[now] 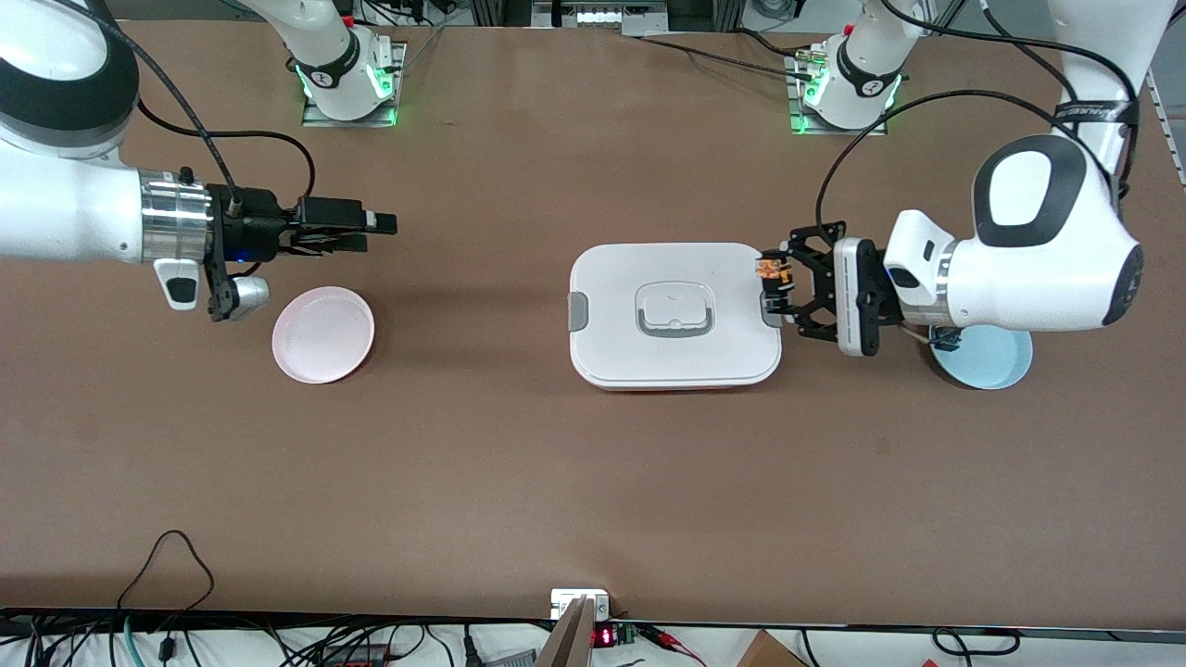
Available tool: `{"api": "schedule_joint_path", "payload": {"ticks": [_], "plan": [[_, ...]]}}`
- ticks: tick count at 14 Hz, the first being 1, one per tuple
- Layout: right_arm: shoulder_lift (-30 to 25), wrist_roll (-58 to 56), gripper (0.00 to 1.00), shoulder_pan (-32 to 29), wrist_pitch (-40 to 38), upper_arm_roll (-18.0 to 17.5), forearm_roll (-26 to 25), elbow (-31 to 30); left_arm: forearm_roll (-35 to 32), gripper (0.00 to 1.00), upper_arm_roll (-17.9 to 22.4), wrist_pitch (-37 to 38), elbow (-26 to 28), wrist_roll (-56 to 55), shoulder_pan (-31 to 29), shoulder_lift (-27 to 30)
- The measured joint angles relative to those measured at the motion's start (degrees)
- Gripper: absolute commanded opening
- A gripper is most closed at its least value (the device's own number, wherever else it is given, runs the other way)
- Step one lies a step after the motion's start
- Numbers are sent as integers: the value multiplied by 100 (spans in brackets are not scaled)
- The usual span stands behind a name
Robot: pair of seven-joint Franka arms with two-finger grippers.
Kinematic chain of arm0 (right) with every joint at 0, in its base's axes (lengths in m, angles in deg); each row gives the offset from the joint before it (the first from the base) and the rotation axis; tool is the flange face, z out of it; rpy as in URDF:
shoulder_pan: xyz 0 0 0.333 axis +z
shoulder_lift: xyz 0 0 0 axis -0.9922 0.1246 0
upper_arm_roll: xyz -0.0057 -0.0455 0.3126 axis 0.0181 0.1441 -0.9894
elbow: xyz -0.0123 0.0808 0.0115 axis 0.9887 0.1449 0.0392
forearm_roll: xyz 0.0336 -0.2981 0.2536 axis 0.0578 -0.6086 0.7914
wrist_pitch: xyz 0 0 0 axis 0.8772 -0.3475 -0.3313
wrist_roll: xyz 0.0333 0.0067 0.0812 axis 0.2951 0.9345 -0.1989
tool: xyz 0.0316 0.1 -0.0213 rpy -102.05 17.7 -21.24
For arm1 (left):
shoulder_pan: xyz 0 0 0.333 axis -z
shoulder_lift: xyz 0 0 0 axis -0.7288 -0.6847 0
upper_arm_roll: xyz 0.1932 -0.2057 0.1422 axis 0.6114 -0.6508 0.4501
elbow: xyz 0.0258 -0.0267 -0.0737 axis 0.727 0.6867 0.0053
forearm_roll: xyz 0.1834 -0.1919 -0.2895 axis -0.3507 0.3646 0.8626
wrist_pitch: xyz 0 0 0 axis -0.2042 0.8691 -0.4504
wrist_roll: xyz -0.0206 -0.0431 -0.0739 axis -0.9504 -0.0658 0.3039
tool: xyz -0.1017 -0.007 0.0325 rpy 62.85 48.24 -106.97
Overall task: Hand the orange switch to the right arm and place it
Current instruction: 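Carry the switch over the box while the right gripper reaches toward it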
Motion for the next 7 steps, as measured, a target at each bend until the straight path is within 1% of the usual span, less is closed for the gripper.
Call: {"api": "schedule_joint_path", "payload": {"ticks": [2,4,7], "plan": [[111,0,100,5,0,1,667,-167,534,0,-18,-249,116,713,161,-104],[216,-3,100,5,1,2,1232,-346,1410,0,-118,-683,312,1510,256,-194],[353,-51,100,30,1,1,1828,-470,2551,0,-201,-1196,543,2538,461,-256]]}}
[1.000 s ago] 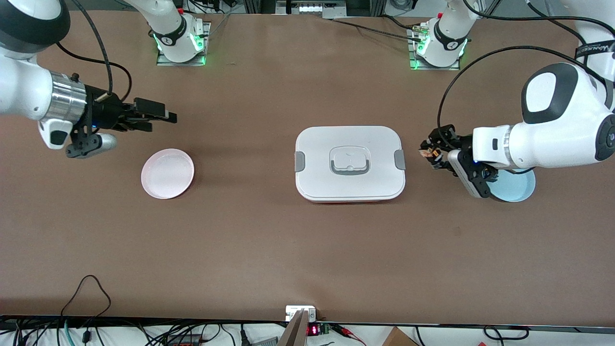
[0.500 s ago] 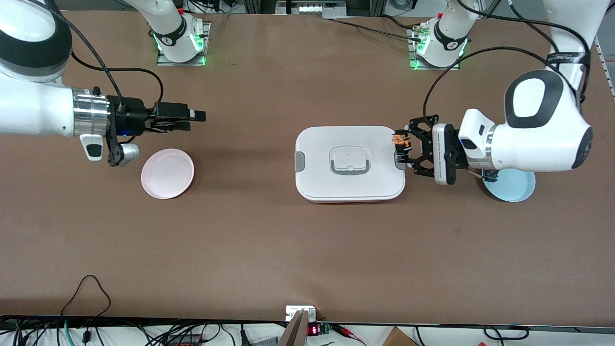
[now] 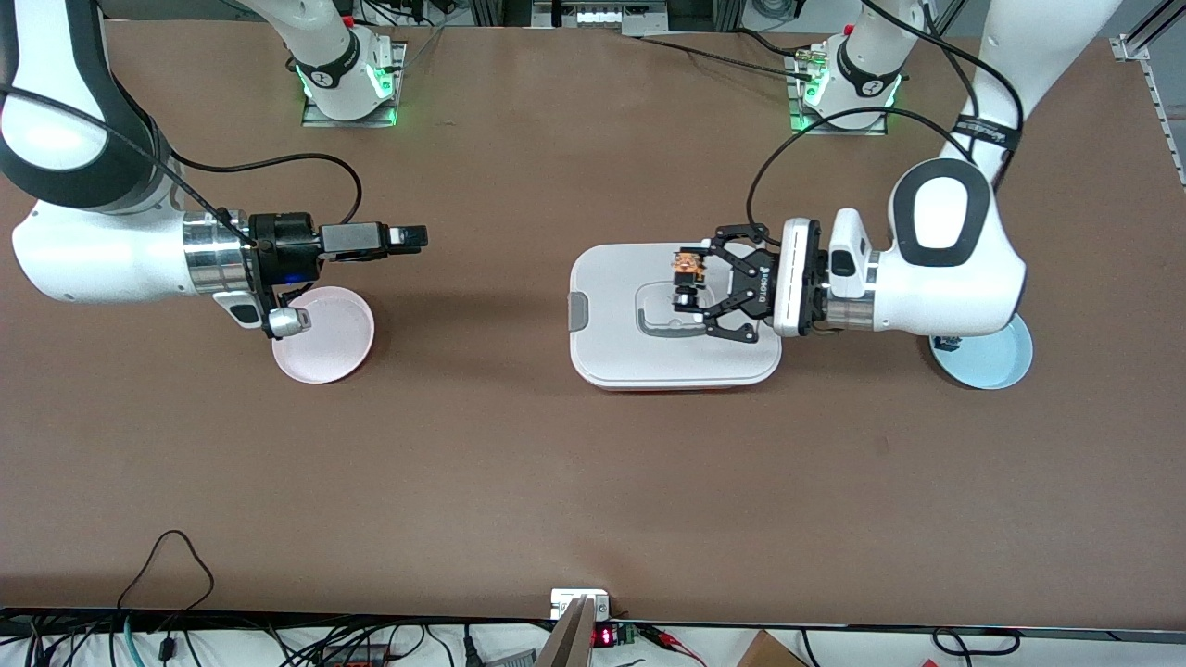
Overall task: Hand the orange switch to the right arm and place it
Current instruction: 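Carry the switch over the box while the right gripper reaches toward it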
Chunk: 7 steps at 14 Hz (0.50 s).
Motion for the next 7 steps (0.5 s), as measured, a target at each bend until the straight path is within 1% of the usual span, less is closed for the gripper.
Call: {"api": "schedule_joint_path", "payload": {"ticks": [1,3,4,7], "plan": [[50,-55,100,37,0,0,172,-36,501,0,-13,-68,68,448,73,-53],[143,-227,100,122,9,-1,402,-127,1273,0,-68,-107,207,1146,137,-140],[203,-324,100,154,15,-1,478,-165,1513,0,-92,-115,251,1381,150,-163],[425,-686,100,216,10,-1,791,-200,2143,0,-120,-209,259,1623,278,-169]]}}
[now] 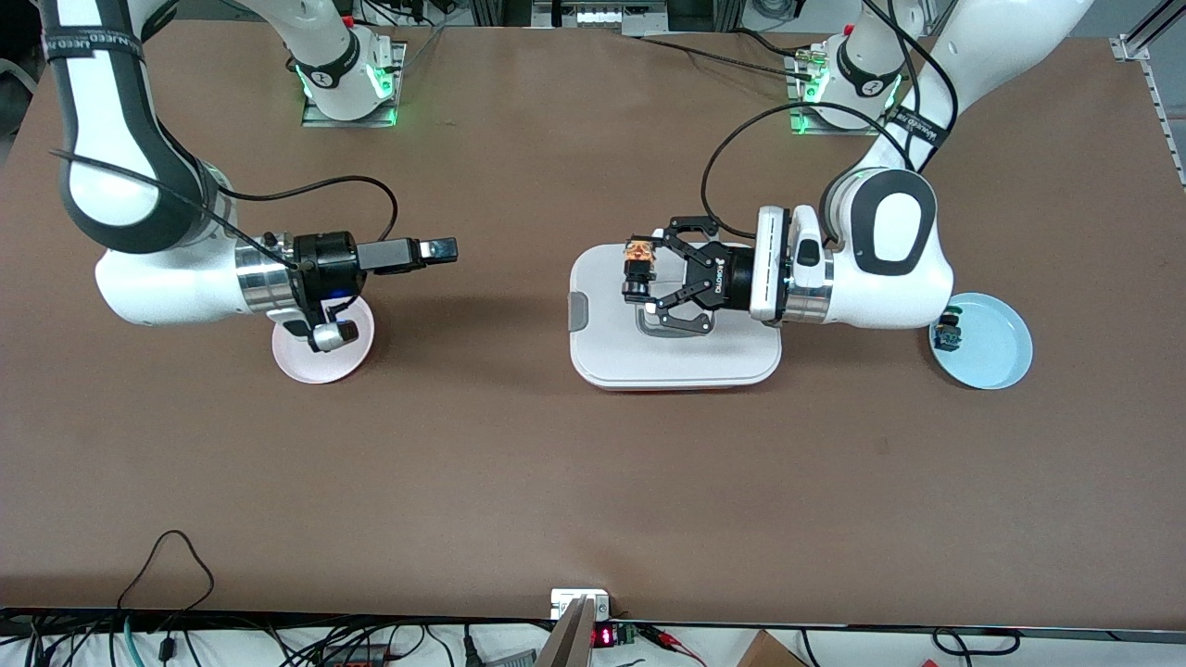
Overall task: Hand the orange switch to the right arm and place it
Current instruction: 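Carry the switch over the box while the right gripper reaches toward it, then close the right gripper on the switch held by the left gripper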
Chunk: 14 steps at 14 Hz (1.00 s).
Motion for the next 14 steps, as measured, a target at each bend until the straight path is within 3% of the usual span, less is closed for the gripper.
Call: {"api": "schedule_joint_path", "payload": {"ticks": [8,14], "plan": [[353,-458,100,573,98,-6,1377,1,1302,0,-39,-1280,-11,517,879,0],[699,-1386,100,799,138,-5,1591,1,1464,0,-30,-1509,-64,540,1043,0]]}}
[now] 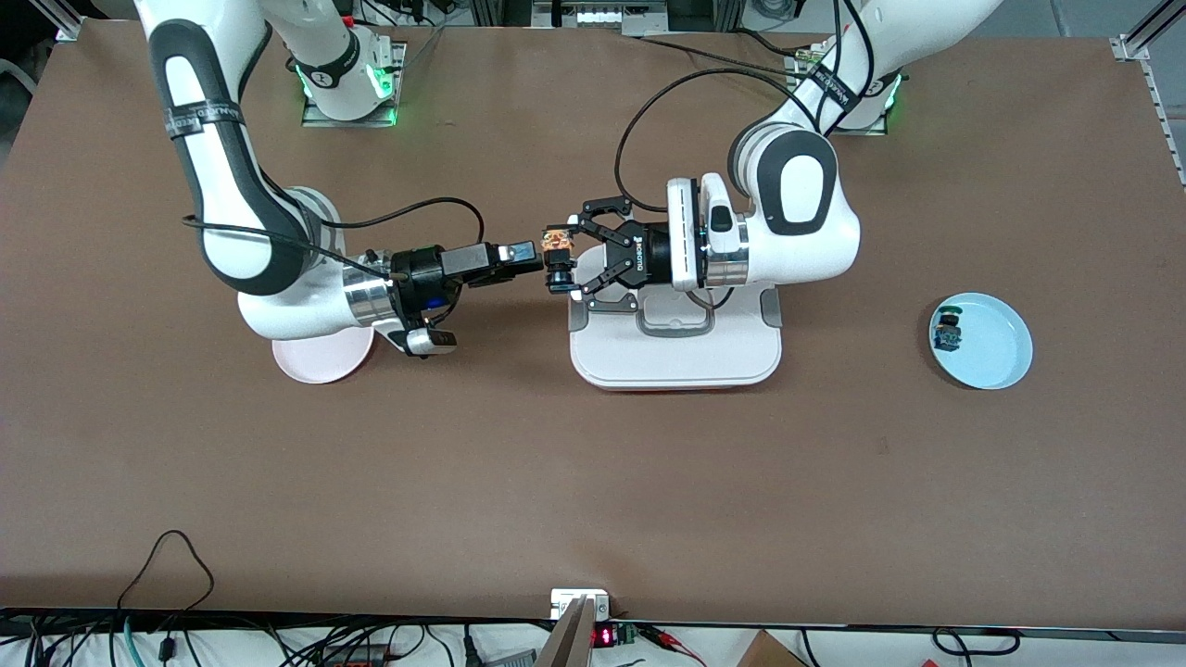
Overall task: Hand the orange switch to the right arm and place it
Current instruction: 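Close the right gripper on the switch held by the left gripper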
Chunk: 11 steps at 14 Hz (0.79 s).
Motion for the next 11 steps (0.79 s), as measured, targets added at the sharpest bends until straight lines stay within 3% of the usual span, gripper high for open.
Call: {"api": "schedule_joint_path", "payload": {"ticks": [11], "plan": [[19,-43,97,148,334,0,406,164,47,0,7,-7,-29,0,-8,0]]}}
